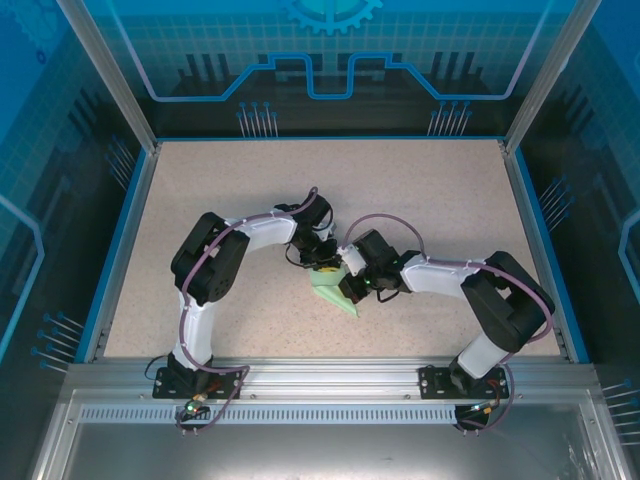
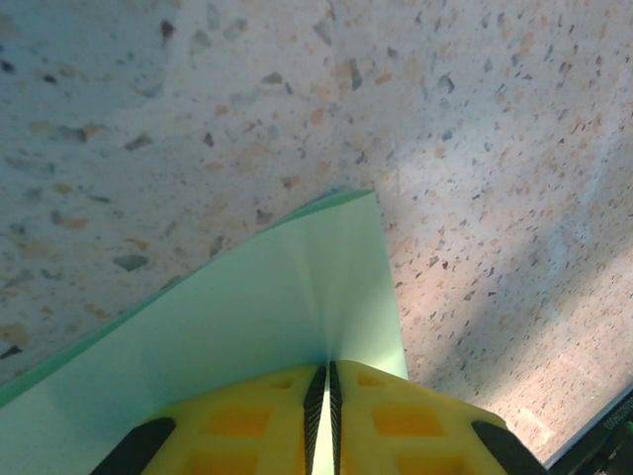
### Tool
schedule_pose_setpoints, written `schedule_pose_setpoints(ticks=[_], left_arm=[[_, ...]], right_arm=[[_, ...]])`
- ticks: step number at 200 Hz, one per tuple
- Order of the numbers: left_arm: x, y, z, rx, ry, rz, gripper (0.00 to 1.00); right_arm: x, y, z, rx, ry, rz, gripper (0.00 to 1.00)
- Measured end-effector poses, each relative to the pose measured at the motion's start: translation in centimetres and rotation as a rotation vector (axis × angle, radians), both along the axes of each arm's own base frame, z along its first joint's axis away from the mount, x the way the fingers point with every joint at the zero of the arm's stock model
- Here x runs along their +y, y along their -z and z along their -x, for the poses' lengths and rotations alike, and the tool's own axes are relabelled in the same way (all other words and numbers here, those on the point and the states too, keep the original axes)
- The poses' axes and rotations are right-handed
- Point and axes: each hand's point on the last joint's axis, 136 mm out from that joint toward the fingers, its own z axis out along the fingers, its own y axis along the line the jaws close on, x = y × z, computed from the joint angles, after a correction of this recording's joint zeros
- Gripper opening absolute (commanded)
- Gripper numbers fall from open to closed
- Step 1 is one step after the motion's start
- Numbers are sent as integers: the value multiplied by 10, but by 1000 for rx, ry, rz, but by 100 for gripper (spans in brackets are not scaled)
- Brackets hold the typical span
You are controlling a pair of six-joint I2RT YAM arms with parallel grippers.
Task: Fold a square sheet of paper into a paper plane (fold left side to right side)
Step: Third fold the triangle at the center of the table.
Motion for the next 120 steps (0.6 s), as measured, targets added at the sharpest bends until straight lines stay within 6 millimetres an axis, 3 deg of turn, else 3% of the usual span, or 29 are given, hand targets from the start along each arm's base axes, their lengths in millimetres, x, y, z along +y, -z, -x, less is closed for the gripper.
schedule_pose_setpoints(ticks=[120], left_arm=[[1,1,0,3,0,1,16]], right_arm=[[2,3,-1,10,-3,-13,0]])
